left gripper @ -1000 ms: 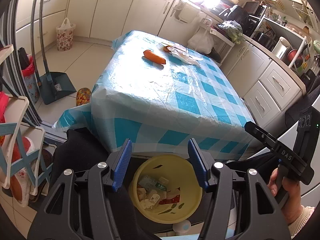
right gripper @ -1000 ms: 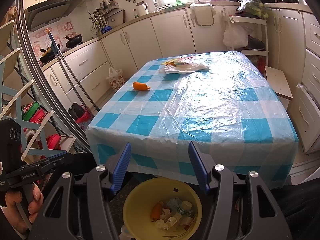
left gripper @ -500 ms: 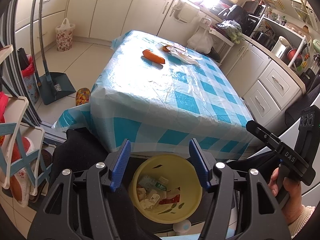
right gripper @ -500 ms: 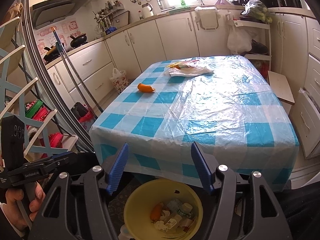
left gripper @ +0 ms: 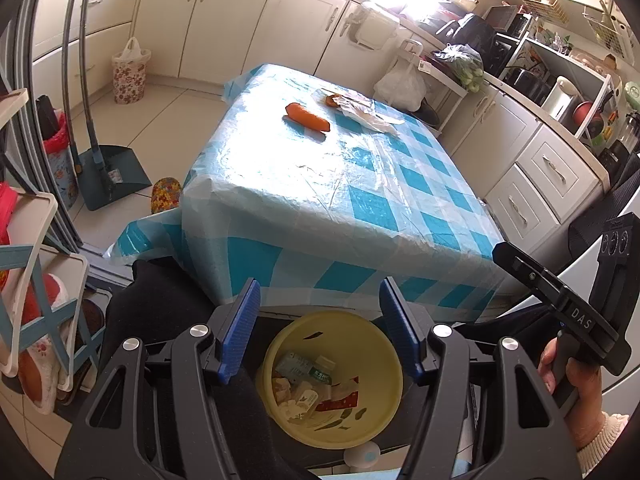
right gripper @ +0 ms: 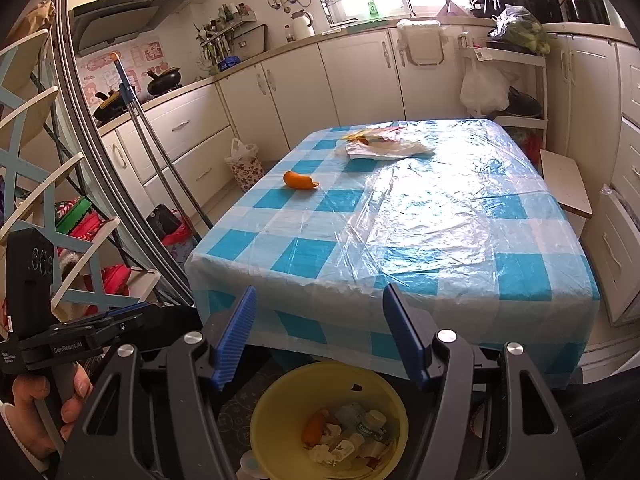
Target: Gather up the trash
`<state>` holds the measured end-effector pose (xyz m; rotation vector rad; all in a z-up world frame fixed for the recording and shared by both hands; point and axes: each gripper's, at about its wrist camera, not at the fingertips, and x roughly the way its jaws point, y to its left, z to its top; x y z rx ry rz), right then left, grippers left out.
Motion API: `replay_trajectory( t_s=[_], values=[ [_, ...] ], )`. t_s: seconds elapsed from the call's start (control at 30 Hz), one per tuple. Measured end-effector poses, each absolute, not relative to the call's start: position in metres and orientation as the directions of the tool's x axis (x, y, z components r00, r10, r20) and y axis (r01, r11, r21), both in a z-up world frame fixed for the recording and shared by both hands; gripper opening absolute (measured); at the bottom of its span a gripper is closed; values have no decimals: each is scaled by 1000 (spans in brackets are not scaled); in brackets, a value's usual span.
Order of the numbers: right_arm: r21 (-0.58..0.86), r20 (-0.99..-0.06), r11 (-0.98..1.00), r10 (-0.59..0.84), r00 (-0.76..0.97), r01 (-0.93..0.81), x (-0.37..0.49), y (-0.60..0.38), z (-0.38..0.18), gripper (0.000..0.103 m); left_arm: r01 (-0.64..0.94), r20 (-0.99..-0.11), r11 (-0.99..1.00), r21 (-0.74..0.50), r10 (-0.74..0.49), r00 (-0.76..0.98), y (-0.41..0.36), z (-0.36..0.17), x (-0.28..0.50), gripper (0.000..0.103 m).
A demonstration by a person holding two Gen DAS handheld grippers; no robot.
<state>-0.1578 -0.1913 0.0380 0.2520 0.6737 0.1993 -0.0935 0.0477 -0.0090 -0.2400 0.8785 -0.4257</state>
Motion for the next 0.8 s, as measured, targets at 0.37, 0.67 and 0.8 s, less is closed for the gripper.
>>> replay_trajectory(
  t_s=[0.37, 0.67, 0.8],
  values=[
    [289, -579, 951, 262, 772, -107, -161, -189, 40, 65, 248, -686, 891, -379, -451, 571, 53, -10, -93, 64],
    [292, -575, 951, 257, 777, -98, -162, -190, 42, 65, 250, -683, 890, -381, -454, 572, 54, -9, -94, 64],
    [298, -574, 950, 252, 779, -88, -163, -192, 42, 65, 251, -682, 889, -382, -455, 573, 54, -8, -95, 64]
  ],
)
